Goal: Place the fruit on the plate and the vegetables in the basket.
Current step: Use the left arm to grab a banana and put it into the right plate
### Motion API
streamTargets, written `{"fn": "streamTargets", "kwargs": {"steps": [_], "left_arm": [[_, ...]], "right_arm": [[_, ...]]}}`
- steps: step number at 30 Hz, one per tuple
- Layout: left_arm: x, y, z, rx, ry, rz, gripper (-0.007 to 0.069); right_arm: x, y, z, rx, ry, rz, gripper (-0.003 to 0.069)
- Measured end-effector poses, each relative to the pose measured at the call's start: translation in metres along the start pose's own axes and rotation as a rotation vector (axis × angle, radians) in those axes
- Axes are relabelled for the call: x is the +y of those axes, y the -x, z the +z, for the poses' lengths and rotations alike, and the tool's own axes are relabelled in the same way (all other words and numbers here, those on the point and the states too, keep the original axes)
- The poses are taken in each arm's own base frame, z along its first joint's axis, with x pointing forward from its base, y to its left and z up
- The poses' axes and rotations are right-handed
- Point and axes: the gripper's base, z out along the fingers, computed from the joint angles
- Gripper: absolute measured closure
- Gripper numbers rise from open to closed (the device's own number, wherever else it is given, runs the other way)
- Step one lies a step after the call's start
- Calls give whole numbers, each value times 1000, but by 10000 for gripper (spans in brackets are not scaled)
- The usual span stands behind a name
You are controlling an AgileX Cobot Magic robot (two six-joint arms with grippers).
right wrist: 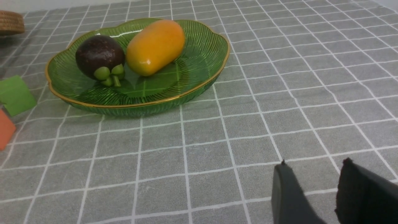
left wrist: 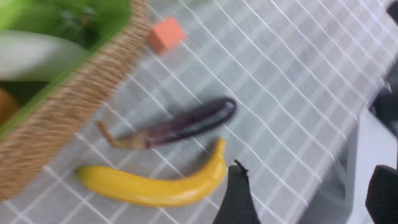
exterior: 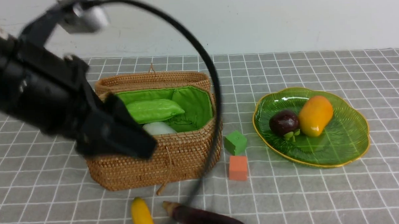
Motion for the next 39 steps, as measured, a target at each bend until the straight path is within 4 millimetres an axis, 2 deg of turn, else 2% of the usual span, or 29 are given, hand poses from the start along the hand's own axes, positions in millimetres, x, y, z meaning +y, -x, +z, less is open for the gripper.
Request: {"fn": "streamTargets", "kwargs": {"steps": [1, 3, 4, 5, 6, 7, 10, 12, 14, 15, 19, 26, 33, 39], "left_arm": [[0, 0, 0, 1, -1, 1, 130], [-17, -18, 31, 160, -26, 167, 155], [-17, -18, 31, 160, -27, 174, 157], [-20, -30, 51, 256, -14, 294, 168], [-19, -38, 64, 320, -1, 380, 173], [-19, -39, 67, 327, 5, 398, 174], [-11, -60, 107, 498, 39, 632, 188], [-5, -69, 132, 575, 39, 696, 191], [-2, -70, 143, 585, 42, 715, 192], [2, -71, 156, 592, 53, 733, 194], [10, -68, 171, 581, 94, 777, 194], [18, -63, 181, 551, 154, 850, 195], [23, -68, 198, 577, 124, 847, 193], [29, -76, 220, 622, 83, 808, 148]], "right_arm": [[0, 0, 0, 0, 0, 0, 417], [0, 0, 0, 0, 0, 0, 417], [0, 0, 0, 0, 0, 0, 417], [0, 0, 0, 0, 0, 0, 417], [0, 0, 0, 0, 0, 0, 417], [0, 0, 0, 0, 0, 0, 417], [0, 0, 0, 0, 0, 0, 417], [0, 0, 0, 0, 0, 0, 417], [0, 0, 0, 0, 0, 0, 417], [0, 0, 0, 0, 0, 0, 417], [0, 0, 0, 0, 0, 0, 417], [0, 0, 0, 0, 0, 0, 417], [0, 0, 0, 0, 0, 0, 417], [0, 0, 0, 0, 0, 0, 417]]}}
